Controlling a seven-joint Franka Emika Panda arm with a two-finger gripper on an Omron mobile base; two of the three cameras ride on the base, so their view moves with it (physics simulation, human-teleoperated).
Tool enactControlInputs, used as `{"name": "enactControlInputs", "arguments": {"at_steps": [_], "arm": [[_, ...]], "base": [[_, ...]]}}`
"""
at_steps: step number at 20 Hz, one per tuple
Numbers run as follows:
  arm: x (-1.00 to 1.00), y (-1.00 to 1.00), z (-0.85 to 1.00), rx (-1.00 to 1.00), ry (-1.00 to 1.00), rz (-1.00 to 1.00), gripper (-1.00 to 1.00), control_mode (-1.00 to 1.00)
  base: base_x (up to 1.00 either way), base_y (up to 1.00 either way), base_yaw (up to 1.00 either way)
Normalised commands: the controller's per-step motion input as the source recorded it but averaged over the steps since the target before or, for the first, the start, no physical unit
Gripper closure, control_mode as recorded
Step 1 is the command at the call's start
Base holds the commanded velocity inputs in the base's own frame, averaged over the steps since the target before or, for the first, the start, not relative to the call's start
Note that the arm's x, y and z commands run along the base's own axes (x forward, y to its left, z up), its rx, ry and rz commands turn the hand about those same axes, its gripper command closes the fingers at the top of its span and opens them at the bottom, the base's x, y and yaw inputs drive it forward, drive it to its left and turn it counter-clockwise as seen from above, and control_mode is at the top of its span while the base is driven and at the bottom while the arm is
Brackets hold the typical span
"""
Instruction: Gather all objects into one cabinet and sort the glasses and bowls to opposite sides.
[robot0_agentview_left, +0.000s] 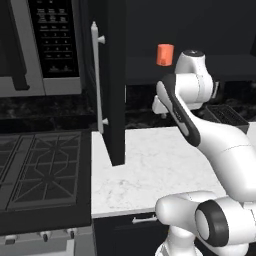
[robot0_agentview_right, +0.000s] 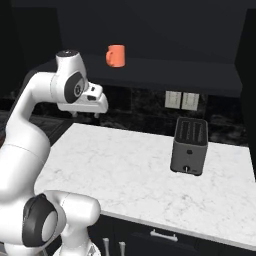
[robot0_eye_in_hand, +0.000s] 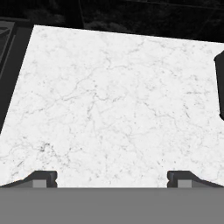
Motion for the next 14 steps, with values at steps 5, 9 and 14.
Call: {"name": "enactControlInputs", "arguments": {"at_steps": [5,9,14], "arm": [[0.00,0.00,0.00,0.00,0.00,0.00,-1.00,1.00],[0.00,0.00,0.00,0.00,0.00,0.00,-1.00,1.00],[0.00,0.00,0.00,0.00,0.00,0.00,-1.00,1.00]], "base": [[1.00,-0.07,0.04],[0.46,0.01,0.00],[0.00,0.00,0.00]]}}
